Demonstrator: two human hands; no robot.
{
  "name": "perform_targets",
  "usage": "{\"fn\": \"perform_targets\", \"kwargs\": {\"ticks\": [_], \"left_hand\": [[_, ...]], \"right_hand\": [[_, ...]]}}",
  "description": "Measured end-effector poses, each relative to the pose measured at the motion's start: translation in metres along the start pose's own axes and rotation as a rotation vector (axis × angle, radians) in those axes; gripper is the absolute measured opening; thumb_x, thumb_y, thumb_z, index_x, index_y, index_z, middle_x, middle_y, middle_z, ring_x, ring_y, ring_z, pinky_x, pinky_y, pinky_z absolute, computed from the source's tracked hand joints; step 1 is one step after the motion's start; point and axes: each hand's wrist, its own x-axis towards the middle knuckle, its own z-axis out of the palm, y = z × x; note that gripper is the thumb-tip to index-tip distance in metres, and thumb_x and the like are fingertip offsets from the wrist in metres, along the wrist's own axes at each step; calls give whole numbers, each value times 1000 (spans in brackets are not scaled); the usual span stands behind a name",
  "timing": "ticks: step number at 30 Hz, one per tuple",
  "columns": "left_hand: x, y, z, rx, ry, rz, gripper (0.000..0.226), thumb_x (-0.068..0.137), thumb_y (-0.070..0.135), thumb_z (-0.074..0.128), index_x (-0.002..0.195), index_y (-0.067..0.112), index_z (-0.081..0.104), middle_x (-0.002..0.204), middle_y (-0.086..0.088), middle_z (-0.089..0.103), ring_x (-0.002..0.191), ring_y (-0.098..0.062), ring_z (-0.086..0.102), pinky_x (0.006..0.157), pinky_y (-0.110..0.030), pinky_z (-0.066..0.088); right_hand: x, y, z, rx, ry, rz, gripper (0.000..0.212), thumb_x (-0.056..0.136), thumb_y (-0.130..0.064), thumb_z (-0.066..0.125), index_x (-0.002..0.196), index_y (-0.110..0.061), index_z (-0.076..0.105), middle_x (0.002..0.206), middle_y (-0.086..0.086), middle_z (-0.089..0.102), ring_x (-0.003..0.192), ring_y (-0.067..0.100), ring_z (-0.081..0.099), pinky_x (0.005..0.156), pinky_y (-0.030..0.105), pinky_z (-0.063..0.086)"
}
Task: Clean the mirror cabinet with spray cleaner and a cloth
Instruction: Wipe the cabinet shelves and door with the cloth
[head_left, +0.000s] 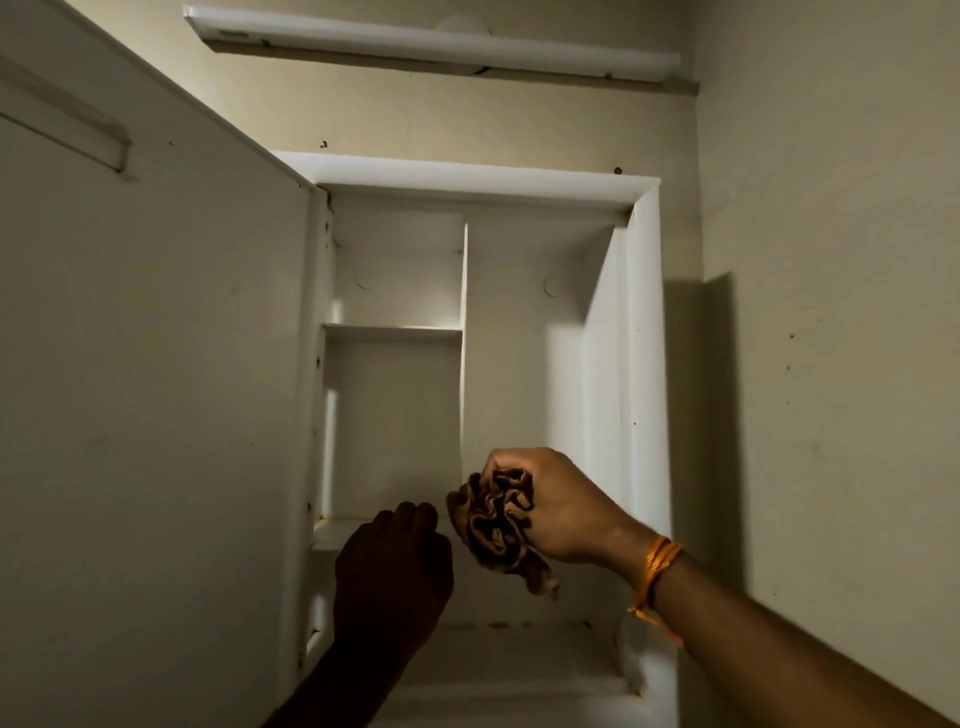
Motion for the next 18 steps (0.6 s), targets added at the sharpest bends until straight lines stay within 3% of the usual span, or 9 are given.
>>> {"fn": "perform_targets", "kwargs": {"ticks": [2,4,7,9,11,14,18], "left_hand": [[1,-4,-6,-68,12,50,21,83,26,49,76,14,65,60,3,55,46,-14,51,41,-23,37],[5,-10,-12,-129,-2,107,23,83,27,50,79,11,66,59,2,57,46,-15,54,40,-26,45],[8,-29,-14,-74,-155,106,27,87,32,42,80,18,65,65,5,59,54,-16,59,47,-31,51],[2,-41,-15,-45,-179,106,34,93,35,40,94,19,69,78,4,65,68,-17,64,58,-32,55],[-4,-45,-16,-27,-170,113,44,100,38,31,105,16,69,90,1,68,77,-18,66,66,-33,56],[-7,-39,-18,-5,-147,97,49,100,42,29,101,15,70,92,-1,69,79,-20,68,68,-34,57],[-8,-39,-20,76,-178,100,64,98,61,27,95,16,73,91,-2,71,82,-22,68,71,-37,58]], "right_hand": [[2,-22,-17,63,-135,-61,7,84,-1,67,82,-7,68,79,6,69,77,18,69,69,33,58],[9,-45,-31,147,-149,-128,9,84,2,68,89,-4,72,83,5,72,80,14,70,71,24,57],[35,-66,-47,270,89,-175,21,78,8,69,89,-9,72,79,-4,70,77,5,68,70,20,53],[60,-71,-55,255,360,-192,14,72,-2,70,84,-9,72,77,0,70,76,9,65,72,33,57],[82,-78,-60,-39,601,-245,27,69,-10,70,96,-12,72,91,2,72,86,15,67,78,39,58],[104,-102,-67,-470,829,-421,32,75,-14,72,107,-15,67,104,1,65,87,20,65,69,30,55],[138,-123,-71,-839,802,-516,15,84,-17,61,98,-12,66,95,9,62,76,29,63,56,34,53]]}}
